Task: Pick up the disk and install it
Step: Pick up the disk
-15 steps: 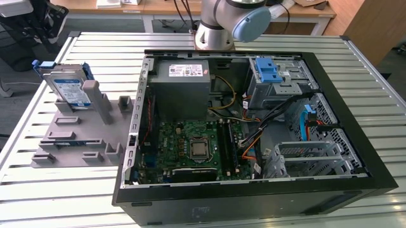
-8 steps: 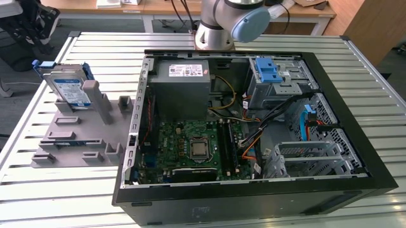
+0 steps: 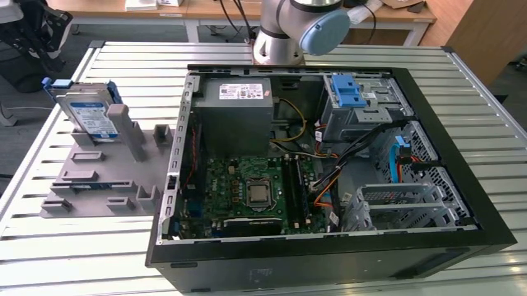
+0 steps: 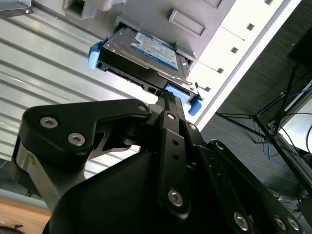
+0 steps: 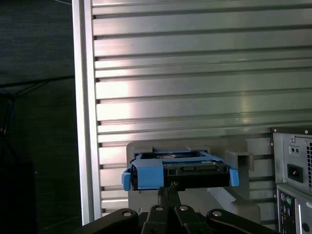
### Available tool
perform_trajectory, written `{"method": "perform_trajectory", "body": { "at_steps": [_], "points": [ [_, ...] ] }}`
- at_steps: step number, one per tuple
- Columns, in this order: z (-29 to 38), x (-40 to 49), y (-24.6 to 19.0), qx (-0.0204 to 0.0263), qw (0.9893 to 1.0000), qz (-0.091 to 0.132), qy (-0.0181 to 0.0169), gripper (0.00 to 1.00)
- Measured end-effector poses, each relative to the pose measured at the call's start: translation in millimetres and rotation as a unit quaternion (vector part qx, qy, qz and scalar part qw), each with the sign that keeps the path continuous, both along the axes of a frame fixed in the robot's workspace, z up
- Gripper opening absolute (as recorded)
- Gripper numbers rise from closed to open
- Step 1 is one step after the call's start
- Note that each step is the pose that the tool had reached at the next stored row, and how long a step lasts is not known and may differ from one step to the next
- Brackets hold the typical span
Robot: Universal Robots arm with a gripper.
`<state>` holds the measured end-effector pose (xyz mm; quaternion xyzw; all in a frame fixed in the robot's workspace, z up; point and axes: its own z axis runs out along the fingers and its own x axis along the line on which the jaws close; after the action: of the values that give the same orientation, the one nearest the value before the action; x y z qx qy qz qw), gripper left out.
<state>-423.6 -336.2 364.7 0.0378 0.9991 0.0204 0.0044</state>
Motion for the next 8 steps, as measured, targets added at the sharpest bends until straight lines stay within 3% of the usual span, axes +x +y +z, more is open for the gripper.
{"method": "perform_trajectory", "body": {
  "at_steps": [8],
  "points": [
    [0.0,0.0,0.0,0.0000,1.0000,0.002,0.0000,0.11]
  ]
}}
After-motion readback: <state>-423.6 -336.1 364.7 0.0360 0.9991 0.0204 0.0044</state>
